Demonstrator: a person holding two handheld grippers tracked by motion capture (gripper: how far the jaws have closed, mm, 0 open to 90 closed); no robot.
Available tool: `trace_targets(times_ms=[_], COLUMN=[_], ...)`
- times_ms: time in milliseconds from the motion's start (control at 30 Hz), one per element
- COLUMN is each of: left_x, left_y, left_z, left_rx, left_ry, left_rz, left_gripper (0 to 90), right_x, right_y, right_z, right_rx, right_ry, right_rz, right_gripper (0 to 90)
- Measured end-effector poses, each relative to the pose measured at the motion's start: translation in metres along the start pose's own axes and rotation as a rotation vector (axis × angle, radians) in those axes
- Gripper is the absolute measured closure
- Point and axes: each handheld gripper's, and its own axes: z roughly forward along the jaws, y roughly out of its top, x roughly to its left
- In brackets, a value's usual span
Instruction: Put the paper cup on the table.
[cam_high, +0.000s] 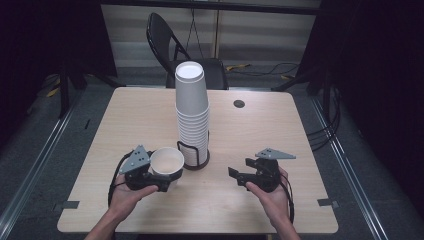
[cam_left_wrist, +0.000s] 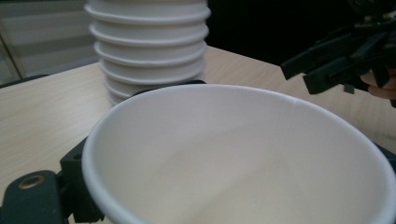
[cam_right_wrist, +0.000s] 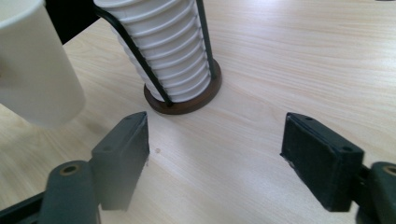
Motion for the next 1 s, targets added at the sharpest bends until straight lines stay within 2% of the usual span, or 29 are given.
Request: trace_targets(times_ms=[133,267,433,567,633,700,800,867,1000], left_x=[0.011,0.022,0.037,0.043,0.047,0.05,0.056,0.06,0.074], left_y=[0.003,0.003,0.009,0.014,0.015,0.015,0.016,0.016,0.017], left_z=[-0.008,-0.014,-0.017,-0.015,-0.012,-0.008,-0.004,-0.002,0.0], left_rx=[-0.012,-0.005,-0.018,-0.041,-0.047,-0.045,-0.044,-0.054,-0.042], left_ry=[0.057,0.149,0.194,0.198,0.178,0.163,0.18,0.201,0.193], left_rz=[-0.036,-0.056,-0.067,-0.053,-0.057,-0.062,-0.053,-0.063,-0.075], left_gripper=[10.6,10.6,10.3,10.2,9.9,9.8,9.7,9.7,9.6], right_x=[-0.004,-0.006,-0.009,-0.012,-0.013,-0.014,-0.012,-0.012,-0.014], right_y=[-0.002,-0.004,-0.006,-0.014,-0.017,-0.02,-0.024,-0.027,-0.035], right_z=[-0.002,-0.007,-0.013,-0.016,-0.017,-0.02,-0.025,-0.028,-0.033], right_rx=[-0.007,-0.016,-0.019,-0.014,0.001,-0.007,-0.015,-0.012,-0.01], right_ry=[-0.01,-0.031,-0.05,-0.055,-0.08,-0.081,-0.081,-0.081,-0.088], right_rz=[0.009,0.015,0.019,0.019,0.022,0.029,0.026,0.021,0.028], right_gripper=[19.8,18.2,16.0,15.9,16.1,16.1,16.1,16.1,16.3])
